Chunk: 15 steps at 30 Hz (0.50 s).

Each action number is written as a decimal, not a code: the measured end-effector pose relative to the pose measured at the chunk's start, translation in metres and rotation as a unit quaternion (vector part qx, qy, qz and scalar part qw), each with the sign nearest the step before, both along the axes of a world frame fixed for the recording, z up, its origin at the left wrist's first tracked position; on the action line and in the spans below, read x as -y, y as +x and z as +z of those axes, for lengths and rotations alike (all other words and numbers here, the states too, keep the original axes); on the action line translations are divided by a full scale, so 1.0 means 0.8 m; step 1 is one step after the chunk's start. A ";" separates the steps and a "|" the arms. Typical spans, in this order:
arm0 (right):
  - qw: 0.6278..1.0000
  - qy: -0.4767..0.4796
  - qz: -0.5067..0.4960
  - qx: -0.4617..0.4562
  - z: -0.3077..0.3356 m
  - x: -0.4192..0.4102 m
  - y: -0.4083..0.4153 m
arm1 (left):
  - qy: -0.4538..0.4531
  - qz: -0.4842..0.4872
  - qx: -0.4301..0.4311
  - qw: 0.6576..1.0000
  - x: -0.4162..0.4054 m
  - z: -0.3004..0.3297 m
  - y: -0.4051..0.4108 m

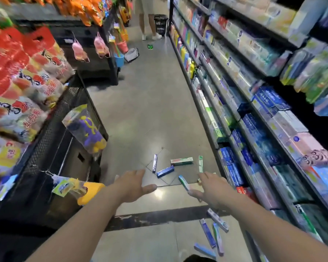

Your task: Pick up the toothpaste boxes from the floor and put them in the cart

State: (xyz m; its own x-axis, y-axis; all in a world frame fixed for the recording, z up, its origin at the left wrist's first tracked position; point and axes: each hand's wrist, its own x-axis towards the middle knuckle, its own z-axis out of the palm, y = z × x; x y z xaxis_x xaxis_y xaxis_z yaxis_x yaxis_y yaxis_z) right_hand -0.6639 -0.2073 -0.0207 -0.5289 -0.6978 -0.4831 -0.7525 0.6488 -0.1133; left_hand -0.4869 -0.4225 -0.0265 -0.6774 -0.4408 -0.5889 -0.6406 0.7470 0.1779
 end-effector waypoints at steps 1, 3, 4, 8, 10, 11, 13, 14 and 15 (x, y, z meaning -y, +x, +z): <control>1.000 0.005 -0.005 0.002 -0.004 0.018 -0.016 | -0.002 -0.007 0.006 1.000 0.017 -0.004 -0.015; 1.000 0.012 -0.005 0.005 -0.015 0.055 -0.048 | -0.006 -0.016 0.011 1.000 0.051 -0.012 -0.049; 1.000 0.012 -0.005 0.010 -0.021 0.073 -0.064 | -0.006 -0.020 0.011 1.000 0.068 -0.017 -0.067; 1.000 0.013 -0.006 0.021 -0.048 0.149 -0.137 | 0.010 -0.018 0.023 1.000 0.139 -0.045 -0.145; 1.000 0.014 -0.003 0.026 -0.063 0.189 -0.179 | 0.008 -0.020 0.035 0.999 0.175 -0.062 -0.191; 0.999 0.016 -0.005 0.033 -0.071 0.208 -0.200 | 0.008 -0.020 0.044 0.999 0.193 -0.070 -0.214; 0.999 0.024 -0.011 0.048 -0.089 0.245 -0.242 | 0.019 -0.015 0.063 0.998 0.226 -0.085 -0.258; 0.998 0.032 -0.016 0.055 -0.098 0.261 -0.260 | 0.026 -0.010 0.071 0.997 0.239 -0.094 -0.276; 0.997 0.036 -0.021 0.059 -0.108 0.280 -0.279 | 0.032 -0.004 0.078 0.996 0.255 -0.105 -0.295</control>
